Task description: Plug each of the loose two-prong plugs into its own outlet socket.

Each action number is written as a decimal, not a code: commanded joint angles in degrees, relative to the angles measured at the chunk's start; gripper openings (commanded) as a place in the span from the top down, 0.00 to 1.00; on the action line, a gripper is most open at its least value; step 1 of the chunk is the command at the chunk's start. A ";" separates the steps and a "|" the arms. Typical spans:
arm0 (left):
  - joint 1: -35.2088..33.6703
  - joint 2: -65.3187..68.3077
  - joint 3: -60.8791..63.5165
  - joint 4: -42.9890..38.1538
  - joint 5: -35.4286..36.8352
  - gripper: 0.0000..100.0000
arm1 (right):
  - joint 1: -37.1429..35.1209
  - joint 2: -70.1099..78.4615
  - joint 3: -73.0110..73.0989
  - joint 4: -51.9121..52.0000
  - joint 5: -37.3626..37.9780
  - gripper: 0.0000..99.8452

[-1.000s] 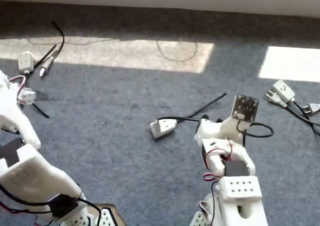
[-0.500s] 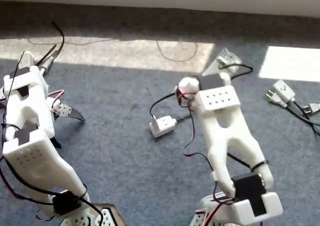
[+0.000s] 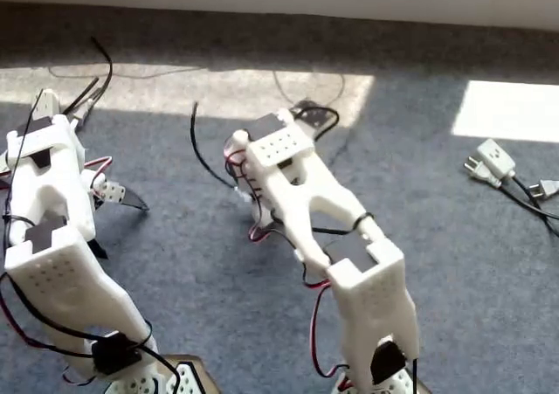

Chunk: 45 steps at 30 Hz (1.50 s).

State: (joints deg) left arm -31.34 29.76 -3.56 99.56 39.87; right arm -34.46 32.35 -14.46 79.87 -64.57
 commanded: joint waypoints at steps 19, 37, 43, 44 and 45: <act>1.10 -0.31 0.22 0.44 -0.18 0.58 | 10.95 4.09 -7.34 -17.27 6.07 0.91; 2.59 -0.31 0.22 0.44 -0.09 0.58 | 20.88 3.38 -17.27 -20.00 27.25 0.91; 2.59 -0.31 0.22 0.44 -0.09 0.58 | 26.95 3.82 -21.05 -23.69 26.02 0.89; 2.59 -0.31 0.22 0.44 -0.09 0.58 | 27.12 4.09 -21.58 -24.04 26.11 0.88; 2.59 -0.31 0.22 0.44 0.09 0.58 | 27.21 4.18 -21.58 -24.22 26.11 0.85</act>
State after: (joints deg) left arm -29.93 29.76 -3.30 99.56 39.87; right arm -8.18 37.80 -32.66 57.45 -38.20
